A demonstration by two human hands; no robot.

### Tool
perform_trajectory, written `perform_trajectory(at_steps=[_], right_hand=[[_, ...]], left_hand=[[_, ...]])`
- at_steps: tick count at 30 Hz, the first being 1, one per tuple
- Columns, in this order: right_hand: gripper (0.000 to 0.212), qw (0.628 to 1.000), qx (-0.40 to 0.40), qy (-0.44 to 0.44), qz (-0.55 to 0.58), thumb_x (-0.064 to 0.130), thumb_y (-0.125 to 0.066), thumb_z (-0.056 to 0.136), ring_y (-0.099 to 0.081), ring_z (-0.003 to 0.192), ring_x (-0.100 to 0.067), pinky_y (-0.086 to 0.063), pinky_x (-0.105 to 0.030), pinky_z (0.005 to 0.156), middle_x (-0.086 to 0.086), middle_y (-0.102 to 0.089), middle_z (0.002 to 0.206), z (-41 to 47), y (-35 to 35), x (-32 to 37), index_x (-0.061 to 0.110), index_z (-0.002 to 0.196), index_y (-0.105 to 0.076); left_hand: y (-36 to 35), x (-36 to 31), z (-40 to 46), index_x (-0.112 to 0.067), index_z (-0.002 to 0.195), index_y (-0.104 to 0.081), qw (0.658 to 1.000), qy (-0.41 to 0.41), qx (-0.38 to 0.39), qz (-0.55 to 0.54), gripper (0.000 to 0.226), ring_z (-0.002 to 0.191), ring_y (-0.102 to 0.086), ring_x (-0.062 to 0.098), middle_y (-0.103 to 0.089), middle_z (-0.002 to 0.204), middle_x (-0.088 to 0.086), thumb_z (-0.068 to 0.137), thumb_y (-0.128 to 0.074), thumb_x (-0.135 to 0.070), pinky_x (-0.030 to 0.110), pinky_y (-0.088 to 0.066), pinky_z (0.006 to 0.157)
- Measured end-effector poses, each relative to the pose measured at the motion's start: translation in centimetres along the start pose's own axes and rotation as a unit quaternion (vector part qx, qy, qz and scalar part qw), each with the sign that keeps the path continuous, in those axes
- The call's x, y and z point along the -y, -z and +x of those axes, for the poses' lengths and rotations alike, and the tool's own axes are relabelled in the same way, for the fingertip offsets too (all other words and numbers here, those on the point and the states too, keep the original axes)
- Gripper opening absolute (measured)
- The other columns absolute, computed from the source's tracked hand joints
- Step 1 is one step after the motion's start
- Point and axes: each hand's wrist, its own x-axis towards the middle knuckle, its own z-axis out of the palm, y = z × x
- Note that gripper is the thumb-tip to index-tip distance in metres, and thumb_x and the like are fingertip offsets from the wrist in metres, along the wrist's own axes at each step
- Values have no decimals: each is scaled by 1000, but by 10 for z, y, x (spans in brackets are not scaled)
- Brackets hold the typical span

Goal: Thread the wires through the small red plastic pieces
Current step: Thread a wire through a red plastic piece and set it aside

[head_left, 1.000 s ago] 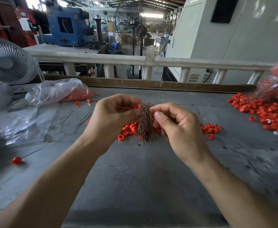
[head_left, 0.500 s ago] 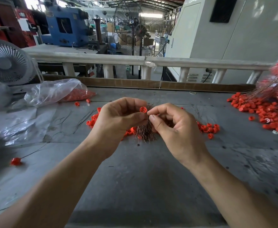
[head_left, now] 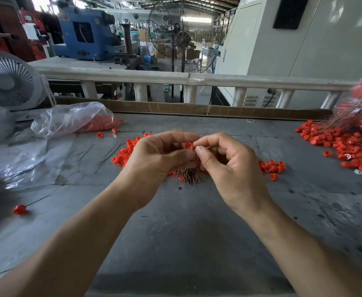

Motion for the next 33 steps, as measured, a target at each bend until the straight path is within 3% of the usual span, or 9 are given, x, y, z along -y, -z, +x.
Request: perform_trajectory(at_steps=[3,7,14,20,23,27,33], right_hand=[[10,1000,1,4,4,12,-68,96,-67,72,-11,-52,-18,66,8,-70,75,0,0,1,21,97,-73],[11,1000,-5,4,3,12,-68,96,-65,70,-9,-51,-16,65,7,-68,73,1,1,1,22,96,-73],[11,1000,-4,4,1,11,-69,96,-65,69,-9,-50,-16,64,6,-69,73,1,1,0,21,96,-73],[10,1000,-5,0,-3,11,-69,96,-65,68,-12,-53,-20,63,3,-69,72,1,1,-1,21,95,-73],[10,1000,-11,-6,-2,12,-69,96,-65,68,-10,-53,-19,64,5,-70,73,1,1,-1,21,95,-73],[9,1000,-6,-19,-10,14,-69,96,-66,68,-15,-58,-30,64,1,-71,74,1,1,-2,22,94,-74],[9,1000,-10,-26,-8,14,-69,96,-67,69,-15,-58,-31,65,2,-71,75,1,1,-3,22,94,-73]], left_hand=[[0,0,1,4,116,-66,1000,-11,-26,2,44,95,-72,34,-70,105,28,73,-72,-5,33,-63,81],[1,0,1,-1,104,-69,999,-19,-32,6,31,85,-73,26,-74,91,17,73,-71,-7,32,-63,77],[2,1,2,-2,115,-71,999,-26,-30,19,37,93,-69,33,-68,107,33,79,-68,-11,39,-62,86],[6,3,3,-4,111,-71,999,-31,-35,25,32,84,-74,23,-76,96,15,79,-70,-10,32,-63,78],[6,3,3,-8,104,-74,998,-42,-37,30,25,83,-74,23,-76,93,14,79,-71,-11,33,-63,77],[5,4,4,-17,96,-79,997,-53,-46,36,18,78,-71,21,-74,85,11,79,-74,-12,36,-64,78],[6,3,4,-11,102,-79,997,-43,-46,35,25,78,-70,21,-74,89,15,78,-74,-15,32,-62,74]])
